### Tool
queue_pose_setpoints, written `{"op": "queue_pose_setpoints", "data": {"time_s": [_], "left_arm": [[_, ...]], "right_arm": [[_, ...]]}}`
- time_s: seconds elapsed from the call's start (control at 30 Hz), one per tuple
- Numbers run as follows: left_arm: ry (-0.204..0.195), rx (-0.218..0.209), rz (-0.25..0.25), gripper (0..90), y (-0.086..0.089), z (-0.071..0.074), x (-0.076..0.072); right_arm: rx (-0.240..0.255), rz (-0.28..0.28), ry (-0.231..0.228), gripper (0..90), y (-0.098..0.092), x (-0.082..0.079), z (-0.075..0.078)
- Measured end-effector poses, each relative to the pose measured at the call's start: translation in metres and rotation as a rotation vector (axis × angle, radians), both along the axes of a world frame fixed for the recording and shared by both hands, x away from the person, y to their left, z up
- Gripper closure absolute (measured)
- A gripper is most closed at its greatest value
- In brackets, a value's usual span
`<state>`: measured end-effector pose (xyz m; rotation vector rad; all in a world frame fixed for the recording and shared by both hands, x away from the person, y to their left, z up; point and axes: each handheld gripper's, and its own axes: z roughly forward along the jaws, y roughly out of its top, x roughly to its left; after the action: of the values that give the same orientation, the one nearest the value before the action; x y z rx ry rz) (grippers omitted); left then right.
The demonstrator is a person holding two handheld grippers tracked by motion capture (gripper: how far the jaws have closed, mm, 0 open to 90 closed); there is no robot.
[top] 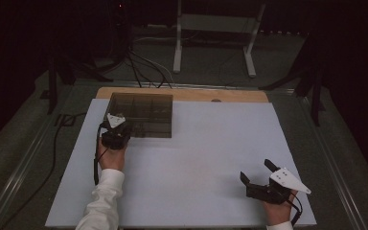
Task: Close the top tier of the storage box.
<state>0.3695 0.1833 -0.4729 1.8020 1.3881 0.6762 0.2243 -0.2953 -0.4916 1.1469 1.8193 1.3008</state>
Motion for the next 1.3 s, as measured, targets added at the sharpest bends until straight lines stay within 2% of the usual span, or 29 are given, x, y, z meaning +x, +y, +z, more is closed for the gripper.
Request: {"op": "queue_pose_setpoints", "data": {"time_s": [0.33,0.63,0.83,0.9,1.07,1.17,1.23,1.3], "left_arm": [[0.005,0.001,0.009,90.0,-0.001,-0.002,0.003],[0.007,-0.015,0.018,90.0,0.000,-0.004,0.007],[0.005,-0.017,0.013,90.0,0.001,-0.004,0.006],[-0.006,-0.022,0.009,90.0,0.002,-0.002,0.003],[-0.070,-0.098,-0.046,67.0,0.012,0.013,-0.020],[-0.114,-0.137,-0.049,56.3,0.023,0.021,-0.036],[-0.142,-0.147,-0.049,44.8,0.030,0.023,-0.046],[-0.159,-0.174,-0.089,42.6,0.037,0.024,-0.056]], "right_arm": [[-0.001,0.005,-0.001,0.0,0.000,0.001,0.000],[0.000,-0.003,-0.001,0.0,-0.001,-0.001,0.000],[-0.001,-0.001,-0.004,0.0,-0.001,-0.001,0.001],[0.001,-0.001,-0.004,0.0,-0.001,-0.001,0.001],[0.003,0.000,-0.001,0.0,-0.002,-0.001,0.000],[0.003,0.002,-0.001,0.0,-0.001,-0.001,0.000],[0.000,0.005,-0.003,0.0,0.000,-0.001,0.000],[-0.001,0.007,-0.004,0.0,0.001,-0.002,0.000]]}}
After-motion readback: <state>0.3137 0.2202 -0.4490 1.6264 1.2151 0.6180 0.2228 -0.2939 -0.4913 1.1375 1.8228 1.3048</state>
